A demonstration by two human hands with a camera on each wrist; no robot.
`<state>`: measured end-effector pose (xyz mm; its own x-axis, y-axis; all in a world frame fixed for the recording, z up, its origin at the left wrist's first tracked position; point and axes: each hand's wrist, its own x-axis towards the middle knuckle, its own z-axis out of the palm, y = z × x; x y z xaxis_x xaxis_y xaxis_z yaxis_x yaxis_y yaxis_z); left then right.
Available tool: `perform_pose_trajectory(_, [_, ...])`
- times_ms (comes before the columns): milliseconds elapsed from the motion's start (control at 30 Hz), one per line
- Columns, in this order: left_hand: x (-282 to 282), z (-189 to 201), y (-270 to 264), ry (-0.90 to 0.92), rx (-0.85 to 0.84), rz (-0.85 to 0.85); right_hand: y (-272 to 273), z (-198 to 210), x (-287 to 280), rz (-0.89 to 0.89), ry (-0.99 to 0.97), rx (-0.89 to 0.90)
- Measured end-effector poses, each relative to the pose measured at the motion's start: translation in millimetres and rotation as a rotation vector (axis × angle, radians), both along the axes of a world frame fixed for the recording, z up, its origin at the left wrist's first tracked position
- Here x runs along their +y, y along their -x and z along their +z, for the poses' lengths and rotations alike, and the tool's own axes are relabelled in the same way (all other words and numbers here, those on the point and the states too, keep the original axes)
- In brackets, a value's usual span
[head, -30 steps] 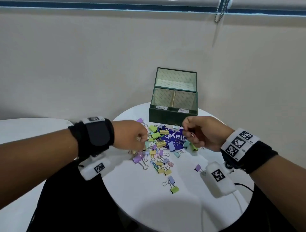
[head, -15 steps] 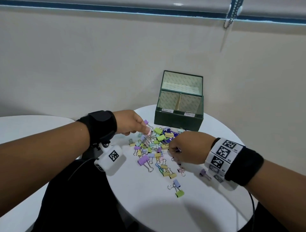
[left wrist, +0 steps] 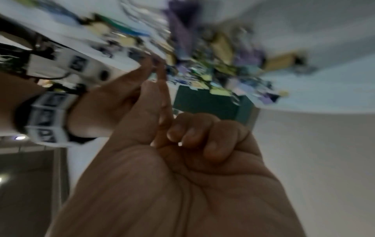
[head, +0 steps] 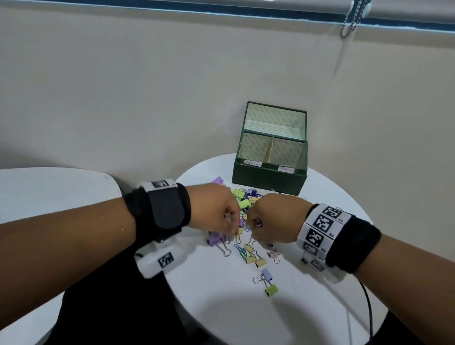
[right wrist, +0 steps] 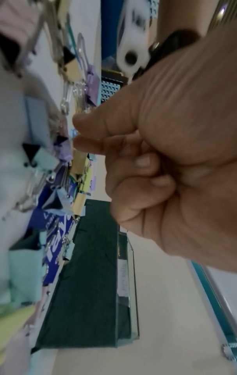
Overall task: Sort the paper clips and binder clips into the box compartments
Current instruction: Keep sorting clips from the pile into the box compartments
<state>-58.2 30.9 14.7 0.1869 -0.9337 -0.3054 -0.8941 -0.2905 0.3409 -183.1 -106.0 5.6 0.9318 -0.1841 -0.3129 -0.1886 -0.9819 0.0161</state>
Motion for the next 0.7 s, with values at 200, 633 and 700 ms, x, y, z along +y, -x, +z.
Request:
perform_pose_trajectory(200, [0, -13, 21, -0.025, -0.341, -0.226, -3, -4, -7, 0.008, -0.052, 0.015])
perform_pose_trajectory(633, [0, -17, 35, 0.002, -0.334, -0.297, 8, -14, -21, 0.010, -0.068, -0.018])
perform_pose_trajectory(700, [0, -16, 37, 0.017, -0.381, -0.344, 11, -7, -26, -0.020, -0.159, -0.087])
